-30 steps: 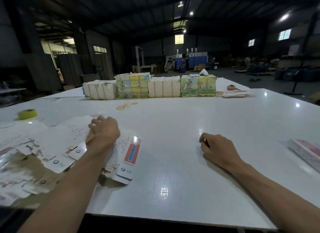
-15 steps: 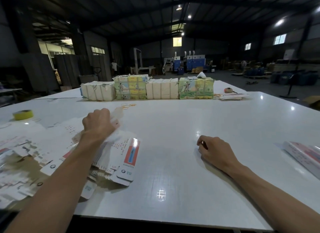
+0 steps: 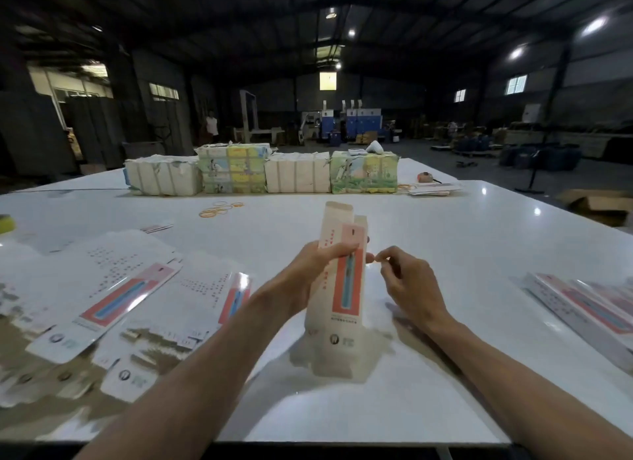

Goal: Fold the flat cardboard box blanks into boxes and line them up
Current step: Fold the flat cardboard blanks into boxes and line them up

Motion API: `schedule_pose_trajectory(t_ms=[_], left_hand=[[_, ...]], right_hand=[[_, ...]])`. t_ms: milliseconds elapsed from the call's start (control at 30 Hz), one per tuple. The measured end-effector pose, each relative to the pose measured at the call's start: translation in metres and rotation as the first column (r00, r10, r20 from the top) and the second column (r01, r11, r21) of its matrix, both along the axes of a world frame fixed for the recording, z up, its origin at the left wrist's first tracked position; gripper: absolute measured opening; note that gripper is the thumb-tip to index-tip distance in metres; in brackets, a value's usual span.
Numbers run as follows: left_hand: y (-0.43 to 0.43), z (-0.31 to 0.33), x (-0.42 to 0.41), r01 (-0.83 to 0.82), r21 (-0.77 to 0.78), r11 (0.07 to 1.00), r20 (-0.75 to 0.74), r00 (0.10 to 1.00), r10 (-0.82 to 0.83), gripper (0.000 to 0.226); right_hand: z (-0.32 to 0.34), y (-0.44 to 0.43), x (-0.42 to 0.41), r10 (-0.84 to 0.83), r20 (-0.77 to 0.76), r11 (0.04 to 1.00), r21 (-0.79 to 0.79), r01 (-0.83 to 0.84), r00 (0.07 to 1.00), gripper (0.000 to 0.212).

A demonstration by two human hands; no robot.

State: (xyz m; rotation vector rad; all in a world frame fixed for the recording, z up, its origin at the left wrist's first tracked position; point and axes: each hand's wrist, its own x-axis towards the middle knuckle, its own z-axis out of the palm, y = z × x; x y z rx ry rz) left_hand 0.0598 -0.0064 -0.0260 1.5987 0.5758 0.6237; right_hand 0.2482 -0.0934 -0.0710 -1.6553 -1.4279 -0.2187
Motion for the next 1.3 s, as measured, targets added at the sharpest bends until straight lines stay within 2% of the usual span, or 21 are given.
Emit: schedule_pose_trajectory(t_ms=[133, 233, 400, 533, 567, 633, 733, 800, 900, 967, 1067, 1167, 1233, 1300], left_hand=[[-0.008, -0.037, 0.015, 0.059, -0.179, 0.982, 0.122, 0.992, -0.037, 0.041], [-0.01, -0.044, 0.013, 0.093, -0.247, 0.965, 0.16, 0.986, -0.054, 0.052], [-0.011, -0.039, 0.011, 0.061, -0.282, 0.957, 0.255, 0.967, 0.013, 0.07], [-0.014, -0.032, 0.015, 0.061, -0.329, 0.942, 0.252, 0.967, 0.026, 0.079], [-0.014, -0.031, 0.015, 0.087, -0.359, 0.929, 0.255, 0.967, 0.008, 0.081], [-0.014, -0.031, 0.015, 0.142, -0.411, 0.9, 0.269, 0.963, -0.029, 0.085], [-0.014, -0.032, 0.016, 0.204, -0.462, 0.863, 0.294, 0.953, -0.068, 0.083], [-0.014, -0.031, 0.018, 0.218, -0.508, 0.834, 0.321, 0.946, -0.051, 0.074], [-0.013, -0.03, 0.018, 0.263, -0.588, 0.765, 0.415, 0.91, 0.007, 0.067], [-0.011, -0.03, 0.017, 0.297, -0.608, 0.736, 0.465, 0.885, 0.027, 0.067], [-0.01, -0.034, 0.013, 0.256, -0.55, 0.795, 0.43, 0.903, 0.007, 0.071], [-0.015, -0.034, 0.013, 0.123, -0.41, 0.904, 0.294, 0.956, 0.003, 0.079], [-0.019, -0.032, 0.019, -0.008, -0.31, 0.951, 0.249, 0.964, 0.089, 0.074], [-0.017, -0.033, 0.022, -0.198, -0.126, 0.972, 0.253, 0.941, 0.224, 0.059]], right_hand=[[0.005, 0.001, -0.001, 0.069, -0.07, 0.98, 0.191, -0.054, 0.995, 0.021], [0.009, 0.006, -0.002, 0.097, -0.001, 0.962, 0.258, -0.094, 0.995, 0.03], [0.008, 0.014, -0.003, 0.104, 0.199, 0.988, 0.088, -0.124, 0.975, 0.043], [0.011, 0.014, -0.008, 0.152, 0.204, 0.987, 0.017, -0.158, 0.967, 0.043], [0.013, 0.014, -0.009, 0.178, 0.156, 0.983, 0.016, -0.183, 0.971, 0.039], [0.021, 0.013, -0.012, 0.266, -0.035, 0.964, 0.017, -0.265, 0.963, 0.028], [0.028, 0.01, -0.017, 0.345, -0.265, 0.936, 0.022, -0.352, 0.9, 0.022], [0.026, 0.006, -0.021, 0.382, -0.369, 0.919, 0.058, -0.389, 0.847, 0.025], [0.021, 0.004, -0.029, 0.427, -0.571, 0.879, 0.082, -0.469, 0.701, 0.044], [0.018, 0.003, -0.034, 0.465, -0.606, 0.85, 0.101, -0.516, 0.646, 0.044], [0.02, 0.0, -0.035, 0.524, -0.642, 0.818, 0.196, -0.541, 0.56, 0.04], [0.023, -0.002, -0.032, 0.525, -0.644, 0.822, 0.213, -0.528, 0.557, 0.043], [0.025, -0.003, -0.029, 0.514, -0.628, 0.838, 0.223, -0.498, 0.584, 0.044], [0.027, -0.004, -0.027, 0.515, -0.618, 0.843, 0.238, -0.483, 0.594, 0.043]])
